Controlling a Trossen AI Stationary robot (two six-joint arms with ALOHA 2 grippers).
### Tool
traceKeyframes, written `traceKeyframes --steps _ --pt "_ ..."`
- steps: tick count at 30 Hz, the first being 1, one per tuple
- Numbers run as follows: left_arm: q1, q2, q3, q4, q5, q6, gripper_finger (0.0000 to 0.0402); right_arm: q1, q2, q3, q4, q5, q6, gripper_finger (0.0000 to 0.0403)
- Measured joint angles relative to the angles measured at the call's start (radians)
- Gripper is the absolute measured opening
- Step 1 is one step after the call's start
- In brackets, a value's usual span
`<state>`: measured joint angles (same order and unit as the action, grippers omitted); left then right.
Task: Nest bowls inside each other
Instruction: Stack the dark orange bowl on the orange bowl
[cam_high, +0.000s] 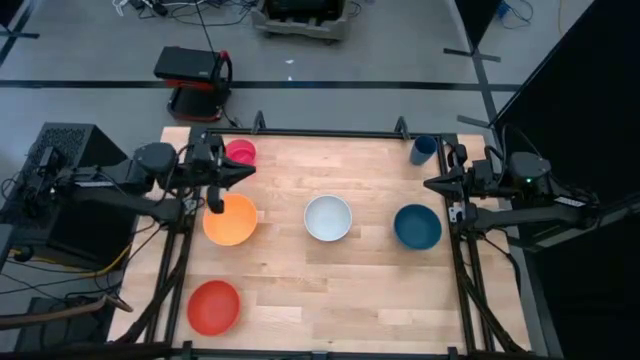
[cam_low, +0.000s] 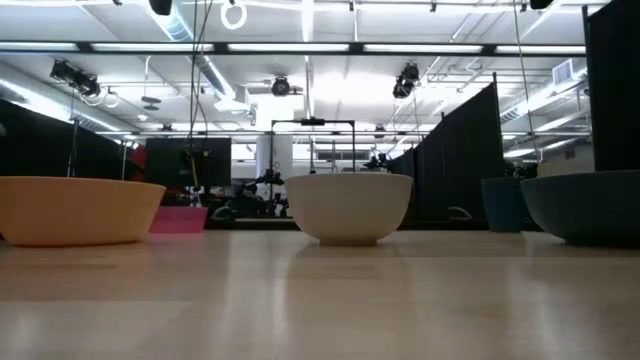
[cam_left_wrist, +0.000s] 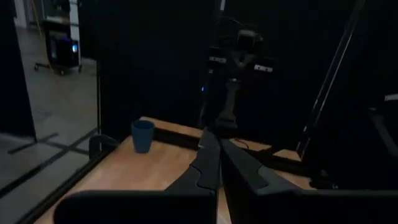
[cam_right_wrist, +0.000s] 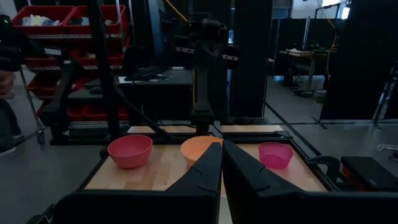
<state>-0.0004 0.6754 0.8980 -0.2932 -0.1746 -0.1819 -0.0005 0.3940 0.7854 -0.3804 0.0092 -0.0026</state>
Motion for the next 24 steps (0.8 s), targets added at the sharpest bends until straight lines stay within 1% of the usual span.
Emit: traceKeyframes --steps 15,17,21,24 --pt "0.001 0.295 0.374 -0.504 -0.051 -0.059 0.0001 0.000 0.000 0.000 0.000 0.020 -0.001 0.0000" --pt "0.001 0.326 0.392 -0.543 -0.053 -0.085 0.0004 0.000 0.000 0.000 0.000 0.021 -0.002 0.0000" --pt "0.001 0.375 0.394 -0.575 -0.046 -0.099 0.0030 0.000 0.000 0.000 0.000 0.045 -0.002 0.0000" --pt "0.001 0.408 0.394 -0.611 -0.009 -0.136 0.0070 0.000 0.000 0.000 0.000 0.049 -0.002 0.0000"
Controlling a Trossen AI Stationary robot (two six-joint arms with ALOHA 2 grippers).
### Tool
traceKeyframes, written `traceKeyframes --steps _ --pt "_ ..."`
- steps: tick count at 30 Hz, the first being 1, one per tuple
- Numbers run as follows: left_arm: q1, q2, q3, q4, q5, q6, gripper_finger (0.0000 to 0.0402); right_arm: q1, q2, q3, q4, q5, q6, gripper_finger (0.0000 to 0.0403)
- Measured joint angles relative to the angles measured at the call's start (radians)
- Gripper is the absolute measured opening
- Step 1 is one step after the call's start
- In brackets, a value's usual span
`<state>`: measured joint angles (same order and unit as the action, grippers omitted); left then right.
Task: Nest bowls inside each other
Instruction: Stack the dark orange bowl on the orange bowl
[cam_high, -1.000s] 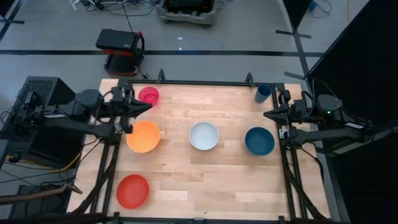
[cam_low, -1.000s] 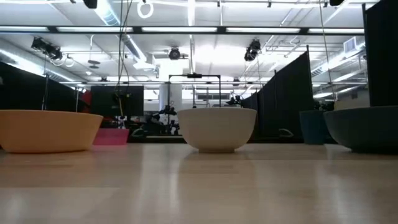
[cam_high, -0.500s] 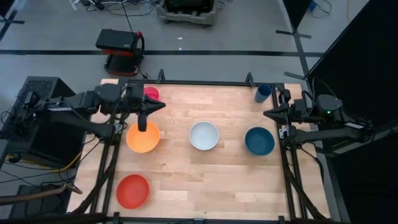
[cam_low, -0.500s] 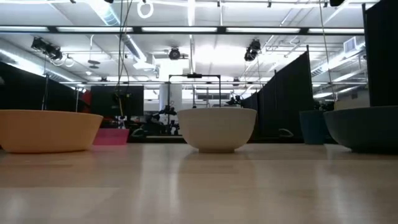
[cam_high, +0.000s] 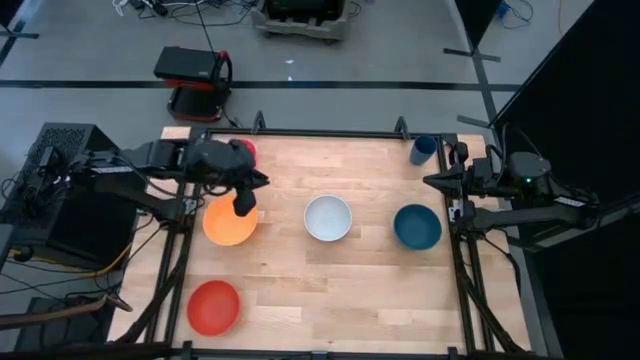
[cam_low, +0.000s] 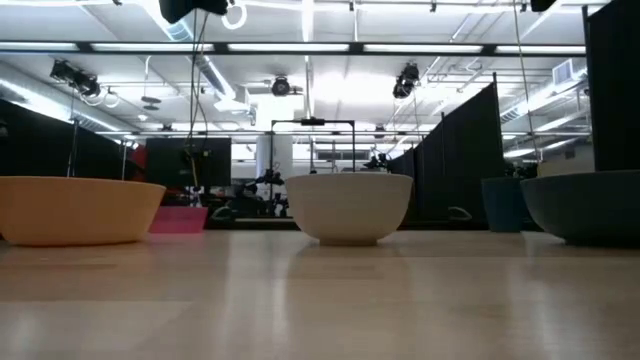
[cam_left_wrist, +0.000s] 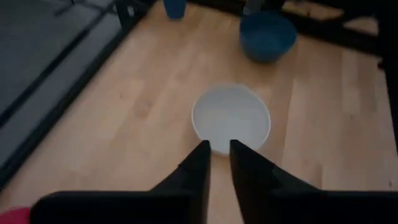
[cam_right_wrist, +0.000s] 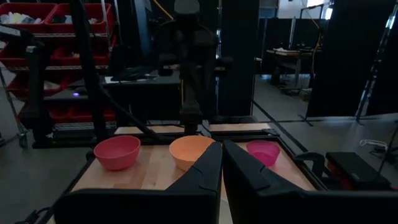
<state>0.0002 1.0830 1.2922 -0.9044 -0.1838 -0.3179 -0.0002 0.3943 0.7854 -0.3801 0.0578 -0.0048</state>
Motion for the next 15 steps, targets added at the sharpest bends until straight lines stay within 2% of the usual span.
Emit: traceKeyframes --steps 2,15 --pt "-0.004 0.011 0.000 -0.030 0.050 -0.011 0.0101 0.000 0.000 0.000 0.000 0.000 0.000 0.0000" --pt "-0.168 0.016 -0.006 -0.330 0.330 -0.037 0.0221 0.000 0.000 0.000 0.009 0.001 0.001 0.0000"
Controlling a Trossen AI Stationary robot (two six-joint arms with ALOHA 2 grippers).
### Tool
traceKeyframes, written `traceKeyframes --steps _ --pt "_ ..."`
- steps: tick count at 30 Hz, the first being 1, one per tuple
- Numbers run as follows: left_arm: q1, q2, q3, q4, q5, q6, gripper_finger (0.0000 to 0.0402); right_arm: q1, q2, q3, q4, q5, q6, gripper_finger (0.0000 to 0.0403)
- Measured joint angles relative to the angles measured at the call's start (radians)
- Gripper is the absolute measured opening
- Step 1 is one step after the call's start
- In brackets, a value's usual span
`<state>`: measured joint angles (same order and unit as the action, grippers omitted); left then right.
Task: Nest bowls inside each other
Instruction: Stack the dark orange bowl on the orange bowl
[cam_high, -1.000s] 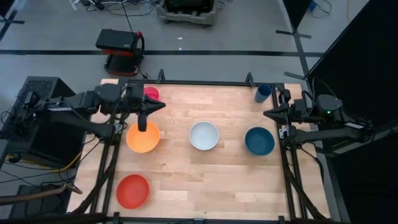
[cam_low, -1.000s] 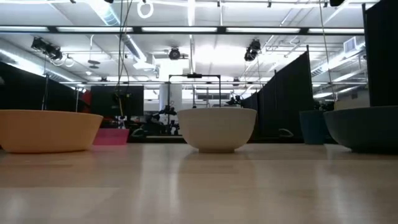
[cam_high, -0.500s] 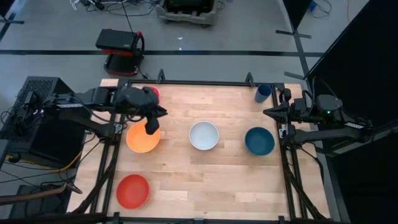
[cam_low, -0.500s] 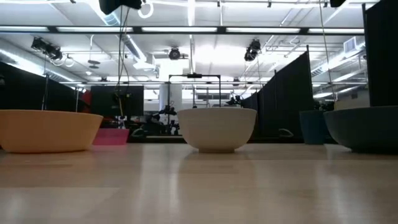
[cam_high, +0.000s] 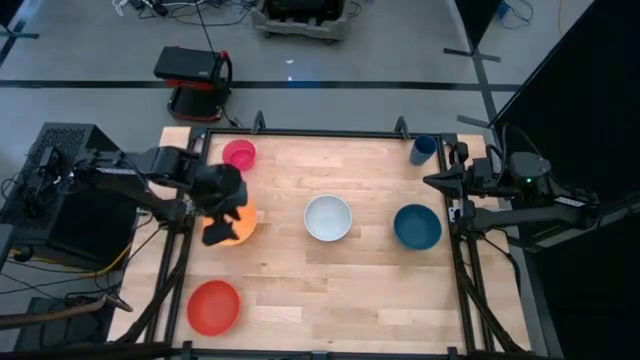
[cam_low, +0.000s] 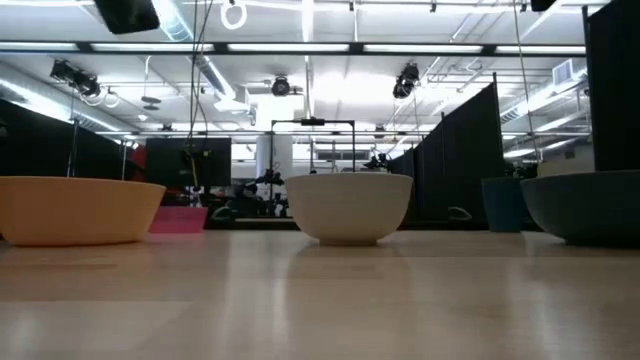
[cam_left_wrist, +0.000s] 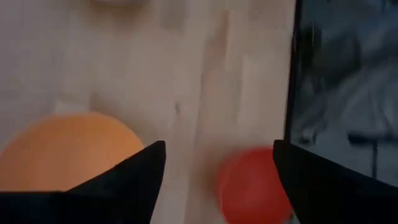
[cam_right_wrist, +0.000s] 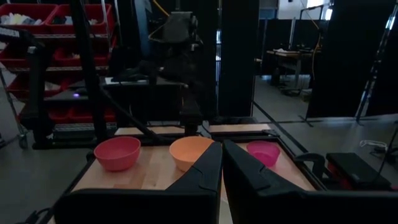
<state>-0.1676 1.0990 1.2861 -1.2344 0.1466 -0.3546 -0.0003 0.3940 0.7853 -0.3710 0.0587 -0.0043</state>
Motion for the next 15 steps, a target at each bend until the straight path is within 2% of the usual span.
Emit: traceKeyframes --steps 7,15 --pt "-0.092 0.003 -0.007 -0.154 0.139 -0.013 0.0280 0.000 0.000 0.000 0.007 0.001 0.000 0.0000" --pt "-0.224 0.003 -0.128 -0.143 0.111 -0.057 0.0278 0.000 -0.001 0.000 0.046 0.046 0.000 0.0000"
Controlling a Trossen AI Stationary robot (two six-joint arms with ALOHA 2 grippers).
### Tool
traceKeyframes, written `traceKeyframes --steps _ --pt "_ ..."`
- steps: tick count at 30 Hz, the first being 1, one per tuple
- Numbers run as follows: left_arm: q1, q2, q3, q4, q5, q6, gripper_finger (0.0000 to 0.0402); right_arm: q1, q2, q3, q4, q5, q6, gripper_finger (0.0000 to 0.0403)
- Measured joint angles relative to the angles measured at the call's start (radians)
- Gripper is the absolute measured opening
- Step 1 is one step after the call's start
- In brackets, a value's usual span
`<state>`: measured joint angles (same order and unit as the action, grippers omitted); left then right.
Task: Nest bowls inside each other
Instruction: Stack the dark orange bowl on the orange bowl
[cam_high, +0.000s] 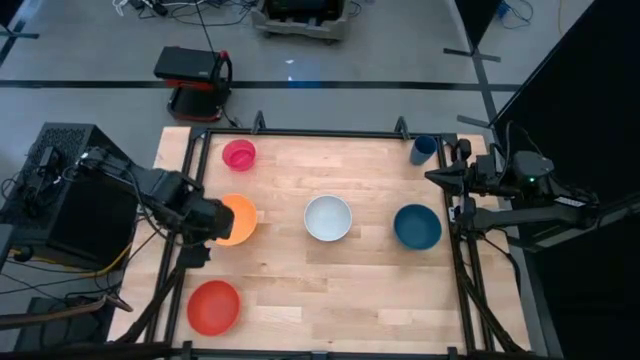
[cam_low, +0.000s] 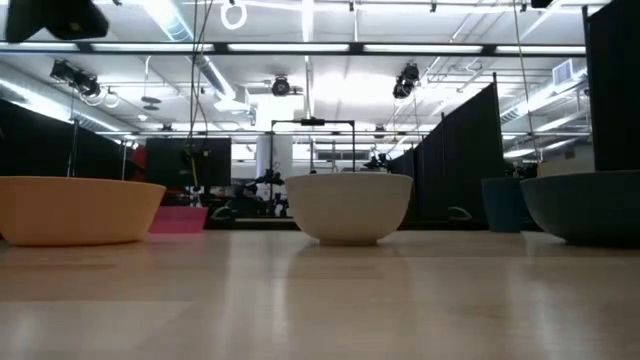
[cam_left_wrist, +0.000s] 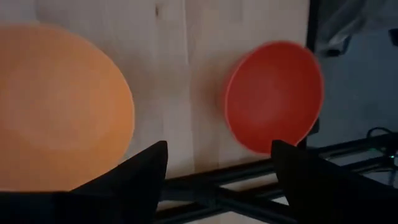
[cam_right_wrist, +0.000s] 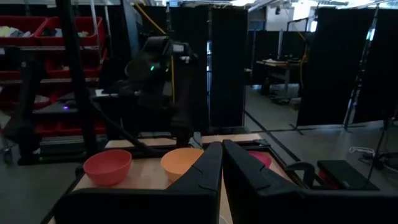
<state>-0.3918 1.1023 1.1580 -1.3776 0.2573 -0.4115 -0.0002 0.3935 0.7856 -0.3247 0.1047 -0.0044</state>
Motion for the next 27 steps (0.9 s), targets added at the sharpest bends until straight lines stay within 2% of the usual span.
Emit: traceKeyframes --steps 23,27 --pt "-0.242 0.000 -0.326 0.482 0.078 -0.407 0.0316 0.000 0.000 0.000 0.008 0.004 0.000 0.0000" --pt "-0.269 0.003 -0.369 0.508 0.070 -0.459 0.0316 0.000 0.000 0.000 0.008 0.006 0.000 0.0000"
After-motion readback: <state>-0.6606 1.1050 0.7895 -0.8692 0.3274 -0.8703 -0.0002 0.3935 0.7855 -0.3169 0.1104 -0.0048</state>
